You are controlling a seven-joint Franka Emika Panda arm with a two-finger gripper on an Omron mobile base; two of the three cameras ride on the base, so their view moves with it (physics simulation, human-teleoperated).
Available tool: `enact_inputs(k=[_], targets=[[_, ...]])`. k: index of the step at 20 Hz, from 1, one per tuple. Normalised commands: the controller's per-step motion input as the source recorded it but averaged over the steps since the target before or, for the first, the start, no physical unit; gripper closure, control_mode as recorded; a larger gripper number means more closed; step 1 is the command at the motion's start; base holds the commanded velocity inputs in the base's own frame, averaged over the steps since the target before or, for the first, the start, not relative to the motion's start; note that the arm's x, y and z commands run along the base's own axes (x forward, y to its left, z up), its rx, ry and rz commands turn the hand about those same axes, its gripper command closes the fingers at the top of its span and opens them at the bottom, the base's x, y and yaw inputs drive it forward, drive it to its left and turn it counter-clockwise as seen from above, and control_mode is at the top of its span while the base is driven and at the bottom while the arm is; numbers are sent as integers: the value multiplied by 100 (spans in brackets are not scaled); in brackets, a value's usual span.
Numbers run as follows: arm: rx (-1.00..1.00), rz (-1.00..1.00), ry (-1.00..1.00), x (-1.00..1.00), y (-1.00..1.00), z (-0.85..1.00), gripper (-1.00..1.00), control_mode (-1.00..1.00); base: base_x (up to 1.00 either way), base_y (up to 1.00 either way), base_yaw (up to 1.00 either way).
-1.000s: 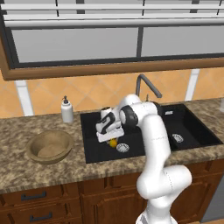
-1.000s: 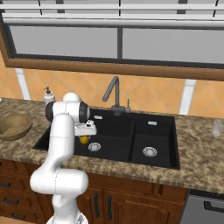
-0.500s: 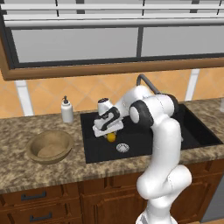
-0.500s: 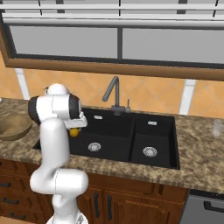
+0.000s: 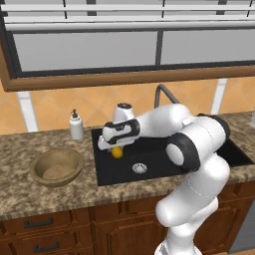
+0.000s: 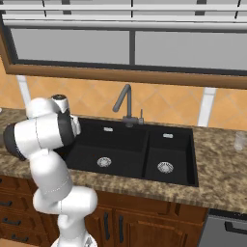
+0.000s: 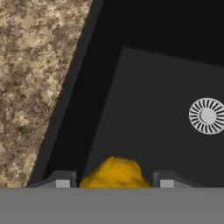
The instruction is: Pick the lemon from the sink and place it in the bowl. Then pick the bowl and place it in the microwave. Then close the microwave door and press the start button.
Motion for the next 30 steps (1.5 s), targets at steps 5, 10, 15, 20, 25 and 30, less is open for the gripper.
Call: enact_inputs(k=[5, 10, 15, 20, 25, 30], targets=[[29, 12, 0, -19, 92, 76, 100, -100, 0, 0, 0], [1, 2, 0, -2, 100, 79, 100, -100, 0, 0, 0], [-5, 0, 7, -3, 100, 22, 100, -100, 0, 0, 0], [-13, 0, 22, 4, 88, -31, 100, -100, 0, 0, 0], [-11, 0, 12, 0, 31, -35, 100, -100, 0, 0, 0], [-1, 0, 2, 0, 2, -2, -100, -100, 0, 0, 0]])
